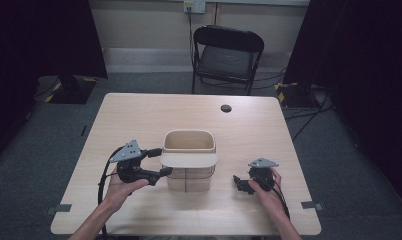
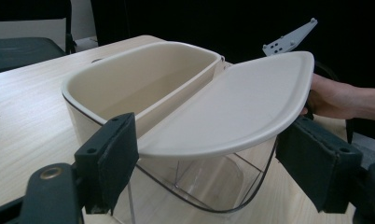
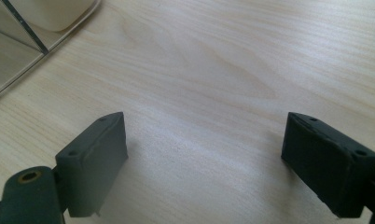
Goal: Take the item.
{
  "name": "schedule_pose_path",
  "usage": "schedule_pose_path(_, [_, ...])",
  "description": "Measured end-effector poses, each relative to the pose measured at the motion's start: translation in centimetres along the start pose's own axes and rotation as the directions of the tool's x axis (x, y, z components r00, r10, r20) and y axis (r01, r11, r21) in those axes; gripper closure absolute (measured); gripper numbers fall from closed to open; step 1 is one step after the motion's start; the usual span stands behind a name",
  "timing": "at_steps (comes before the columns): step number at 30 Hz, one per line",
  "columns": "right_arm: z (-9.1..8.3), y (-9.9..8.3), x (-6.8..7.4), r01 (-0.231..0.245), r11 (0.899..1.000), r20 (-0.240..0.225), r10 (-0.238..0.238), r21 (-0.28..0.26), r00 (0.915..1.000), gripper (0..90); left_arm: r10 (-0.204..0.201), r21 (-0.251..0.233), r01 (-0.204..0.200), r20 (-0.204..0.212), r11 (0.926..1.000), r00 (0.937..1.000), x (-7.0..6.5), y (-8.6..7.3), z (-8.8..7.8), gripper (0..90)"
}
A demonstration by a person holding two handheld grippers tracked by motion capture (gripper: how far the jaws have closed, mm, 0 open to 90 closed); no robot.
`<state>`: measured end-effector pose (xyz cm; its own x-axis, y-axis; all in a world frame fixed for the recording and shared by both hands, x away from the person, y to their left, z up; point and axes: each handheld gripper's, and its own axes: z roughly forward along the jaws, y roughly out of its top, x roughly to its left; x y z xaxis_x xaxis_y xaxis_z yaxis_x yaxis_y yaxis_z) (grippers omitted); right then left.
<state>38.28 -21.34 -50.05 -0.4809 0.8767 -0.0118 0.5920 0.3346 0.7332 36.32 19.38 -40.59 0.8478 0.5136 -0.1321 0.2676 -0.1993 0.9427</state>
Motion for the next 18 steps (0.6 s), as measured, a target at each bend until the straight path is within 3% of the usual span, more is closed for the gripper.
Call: schedule_pose_path(18, [0.01,0.01,0.01,0.0,1.0,0.0,0.0,0.0,1.0,13.4,-0.016,0.021,0.016,0.034,0.9997,0.9993,-0.01,1.06,0.54,25.7])
